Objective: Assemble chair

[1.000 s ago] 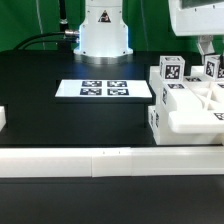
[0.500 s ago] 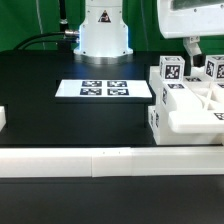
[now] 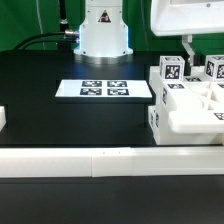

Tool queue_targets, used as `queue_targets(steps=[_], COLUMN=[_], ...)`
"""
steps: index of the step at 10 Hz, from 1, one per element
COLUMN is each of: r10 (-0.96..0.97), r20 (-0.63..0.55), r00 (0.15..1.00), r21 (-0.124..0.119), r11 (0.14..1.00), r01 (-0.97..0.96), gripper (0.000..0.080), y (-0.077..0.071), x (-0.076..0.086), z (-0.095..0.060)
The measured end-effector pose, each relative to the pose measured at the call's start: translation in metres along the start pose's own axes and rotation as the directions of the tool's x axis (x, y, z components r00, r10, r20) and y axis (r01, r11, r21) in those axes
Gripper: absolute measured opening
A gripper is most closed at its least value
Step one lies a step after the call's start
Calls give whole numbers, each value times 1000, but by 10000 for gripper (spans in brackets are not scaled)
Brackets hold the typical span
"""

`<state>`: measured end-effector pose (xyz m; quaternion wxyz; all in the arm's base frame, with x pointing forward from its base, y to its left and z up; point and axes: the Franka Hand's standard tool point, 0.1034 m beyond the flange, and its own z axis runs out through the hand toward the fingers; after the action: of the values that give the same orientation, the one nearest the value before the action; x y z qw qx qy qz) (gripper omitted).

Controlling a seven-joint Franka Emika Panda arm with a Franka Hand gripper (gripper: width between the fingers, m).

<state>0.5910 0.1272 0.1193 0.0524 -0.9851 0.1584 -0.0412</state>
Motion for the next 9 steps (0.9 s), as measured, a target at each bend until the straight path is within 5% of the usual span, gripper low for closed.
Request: queue_targets(steps=[2, 5, 8, 9], r10=[-164, -467, -538, -538], r20=[-2, 3, 9, 10], r00=[986, 884, 843, 843], r21=[-10, -70, -73, -73], r11=[986, 882, 840, 840], r01=[164, 466, 537, 537], gripper=[649, 649, 649, 515], y=[1, -1, 2, 2], x=[1, 1, 2, 2], z=[0, -1, 1, 1])
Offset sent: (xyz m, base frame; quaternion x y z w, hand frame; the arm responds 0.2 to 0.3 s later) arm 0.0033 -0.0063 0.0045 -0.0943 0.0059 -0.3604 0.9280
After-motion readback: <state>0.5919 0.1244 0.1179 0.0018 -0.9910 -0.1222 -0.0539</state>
